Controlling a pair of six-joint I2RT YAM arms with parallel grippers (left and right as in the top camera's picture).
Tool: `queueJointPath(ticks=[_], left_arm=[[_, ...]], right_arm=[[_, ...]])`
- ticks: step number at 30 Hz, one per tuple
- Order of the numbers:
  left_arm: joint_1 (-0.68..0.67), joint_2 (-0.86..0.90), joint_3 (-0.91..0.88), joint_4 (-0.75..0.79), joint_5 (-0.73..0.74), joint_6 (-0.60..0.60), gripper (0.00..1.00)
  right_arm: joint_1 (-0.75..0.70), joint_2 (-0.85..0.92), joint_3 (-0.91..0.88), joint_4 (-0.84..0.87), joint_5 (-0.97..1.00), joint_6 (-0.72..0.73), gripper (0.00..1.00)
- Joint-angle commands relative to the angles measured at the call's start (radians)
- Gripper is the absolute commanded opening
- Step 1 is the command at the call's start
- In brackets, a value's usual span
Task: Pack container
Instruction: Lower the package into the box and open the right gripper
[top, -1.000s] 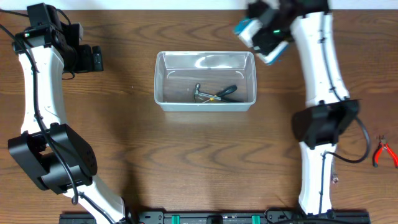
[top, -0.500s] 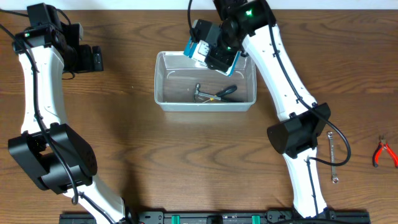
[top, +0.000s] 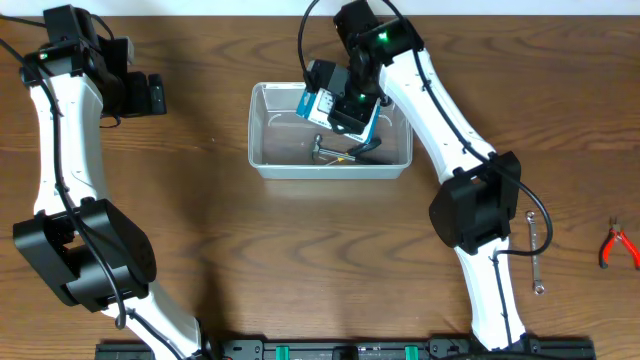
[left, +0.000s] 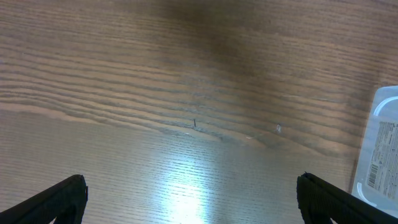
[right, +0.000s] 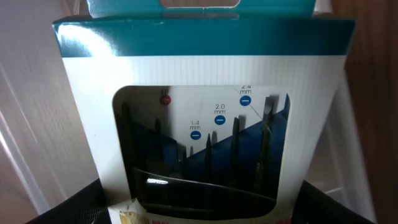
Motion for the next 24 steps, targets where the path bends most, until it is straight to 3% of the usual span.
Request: queueJointPath(ticks=[1, 16, 24], left_arm=[[0.002, 0.007, -0.007, -0.003, -0.012, 0.01, 0.98], [0.002, 0.007, -0.007, -0.003, -0.012, 0.01, 0.98], [0.002, 0.007, -0.008, -0.003, -0.012, 0.01, 0.98]], right_arm=[[0.004, -0.008, -0.032, 0.011, -0.024, -0.014, 0.69], [-0.008, -0.008, -0.212, 0.097, -0.023, -0.005, 0.7], [-0.018, -0.008, -0.214, 0.108, -0.02, 0.009, 0.79]])
